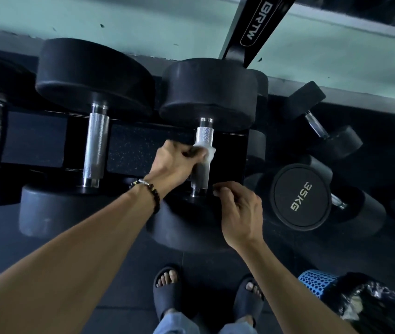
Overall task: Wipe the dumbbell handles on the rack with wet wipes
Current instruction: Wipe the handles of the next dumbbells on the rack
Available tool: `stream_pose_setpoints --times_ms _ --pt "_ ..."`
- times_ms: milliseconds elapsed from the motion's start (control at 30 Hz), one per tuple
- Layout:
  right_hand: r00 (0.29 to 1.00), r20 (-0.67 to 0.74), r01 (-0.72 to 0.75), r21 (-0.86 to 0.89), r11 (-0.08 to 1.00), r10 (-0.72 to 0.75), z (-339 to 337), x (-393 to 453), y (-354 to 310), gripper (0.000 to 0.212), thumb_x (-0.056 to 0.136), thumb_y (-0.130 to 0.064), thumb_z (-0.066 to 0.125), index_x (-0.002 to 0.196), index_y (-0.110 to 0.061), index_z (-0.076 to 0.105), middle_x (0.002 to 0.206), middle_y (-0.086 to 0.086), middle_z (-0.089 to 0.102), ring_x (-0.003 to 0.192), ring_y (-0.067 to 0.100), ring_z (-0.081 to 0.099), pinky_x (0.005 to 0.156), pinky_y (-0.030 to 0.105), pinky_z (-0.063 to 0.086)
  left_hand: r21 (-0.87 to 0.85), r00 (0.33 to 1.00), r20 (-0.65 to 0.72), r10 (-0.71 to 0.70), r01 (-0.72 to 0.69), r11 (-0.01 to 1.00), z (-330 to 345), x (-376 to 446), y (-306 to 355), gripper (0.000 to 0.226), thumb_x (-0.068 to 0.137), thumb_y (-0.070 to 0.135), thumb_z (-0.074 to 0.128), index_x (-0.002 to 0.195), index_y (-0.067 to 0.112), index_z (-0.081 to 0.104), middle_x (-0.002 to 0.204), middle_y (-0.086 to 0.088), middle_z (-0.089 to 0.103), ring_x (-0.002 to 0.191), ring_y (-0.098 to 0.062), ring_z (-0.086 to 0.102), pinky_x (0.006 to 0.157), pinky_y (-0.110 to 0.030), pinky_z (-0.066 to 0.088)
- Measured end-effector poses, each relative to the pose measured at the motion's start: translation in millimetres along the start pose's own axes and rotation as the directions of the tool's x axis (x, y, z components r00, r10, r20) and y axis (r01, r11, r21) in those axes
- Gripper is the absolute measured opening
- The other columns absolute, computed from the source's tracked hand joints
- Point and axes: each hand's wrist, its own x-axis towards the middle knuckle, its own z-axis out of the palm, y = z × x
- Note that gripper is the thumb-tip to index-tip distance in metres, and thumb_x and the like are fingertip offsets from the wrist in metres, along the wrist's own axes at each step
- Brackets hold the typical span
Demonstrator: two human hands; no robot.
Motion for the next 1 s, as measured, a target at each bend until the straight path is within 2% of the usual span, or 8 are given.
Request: stream_pose_setpoints --times_ms 133,300,367,467,600,667,833,1000 --pt "0.999 0.021 -0.042 -0.016 0.999 0.043 0 1 -2 0.036 0.087 -0.027 0.04 0.087 -0.02 0.076 0.082 -0.014 0.071 0.083 0.009 0.064 0.069 0.028 0.044 -0.102 0.997 -0.078 -0.001 -0.007 0.995 -2 16 20 0.019 0.083 0.042 0.076 0.088 0.027 0.066 0.09 0.012 0.068 0.085 0.0 0.063 0.065 -0.007 0.043" --pt "1.0 0.01 0.011 -0.027 1.0 -0.011 1 0 -1 0.034 0.086 -0.024 0.041 0.074 -0.008 0.069 0.067 -0.002 0.065 0.068 0.018 0.058 0.061 0.034 0.043 0.366 0.969 0.245 0.013 -0.106 0.925 -20 -12 -13 0.037 0.087 0.044 0.071 0.06 0.021 0.061 0.058 0.011 0.054 0.057 -0.001 0.052 0.043 -0.009 0.032" --pt "1.0 -0.001 0.015 -0.044 0.999 -0.016 1 0 0 0.036 0.085 -0.025 0.041 0.073 -0.004 0.067 0.066 0.003 0.064 0.067 0.02 0.058 0.062 0.041 0.046 0.269 0.964 0.264 0.039 -0.112 0.957 -18 -12 -11 0.032 0.086 0.039 0.074 0.061 0.022 0.065 0.058 0.012 0.057 0.05 0.006 0.052 0.044 -0.006 0.034" --pt "1.0 -0.004 0.025 -0.04 0.999 -0.025 1 0 -1 0.034 0.086 -0.024 0.043 0.077 -0.007 0.07 0.066 -0.001 0.065 0.065 0.017 0.058 0.057 0.034 0.042 0.033 0.992 0.079 0.103 -0.106 0.994 -12 -3 -2 0.014 0.084 0.037 0.076 0.08 0.024 0.075 0.076 0.008 0.07 0.071 0.003 0.063 0.059 -0.006 0.044" --pt "0.999 0.004 0.039 -0.03 0.999 -0.039 -2 1 -5 0.034 0.085 -0.023 0.042 0.076 -0.005 0.07 0.058 0.004 0.059 0.055 0.018 0.051 0.052 0.035 0.038 0.361 0.946 0.32 0.042 -0.162 0.918 -25 -11 -13 0.033 0.084 0.044 0.075 0.065 0.018 0.068 0.055 0.009 0.054 0.043 0.005 0.045 0.044 -0.011 0.034" --pt "1.0 0.002 0.017 -0.032 0.999 -0.017 -2 -1 -6 0.035 0.084 -0.024 0.042 0.076 -0.006 0.071 0.062 0.005 0.062 0.059 0.019 0.055 0.055 0.037 0.042 0.468 0.918 0.395 -0.036 -0.167 0.868 -32 -14 -12 0.036 0.083 0.044 0.075 0.067 0.012 0.071 0.059 0.004 0.056 0.049 0.001 0.047 0.046 -0.017 0.035" --pt "1.0 -0.006 -0.004 -0.032 0.999 0.004 -2 0 -6 0.035 0.083 -0.025 0.042 0.079 -0.007 0.073 0.067 0.004 0.067 0.065 0.019 0.059 0.06 0.039 0.046 0.272 0.953 0.303 0.014 -0.101 0.957 -26 -6 -8 0.025 0.083 0.04 0.077 0.081 0.015 0.077 0.072 0.005 0.07 0.062 0.001 0.059 0.058 -0.013 0.045" --pt "1.0 -0.011 -0.006 -0.014 1.0 0.006 -2 -1 -7 0.036 0.083 -0.027 0.043 0.087 -0.014 0.076 0.069 -0.007 0.067 0.065 0.011 0.059 0.059 0.029 0.041 0.426 0.896 0.435 -0.091 -0.116 0.897 -31 -9 -17 0.025 0.077 0.042 0.081 0.081 0.018 0.078 0.076 -0.001 0.073 0.066 -0.007 0.061 0.058 -0.022 0.046"
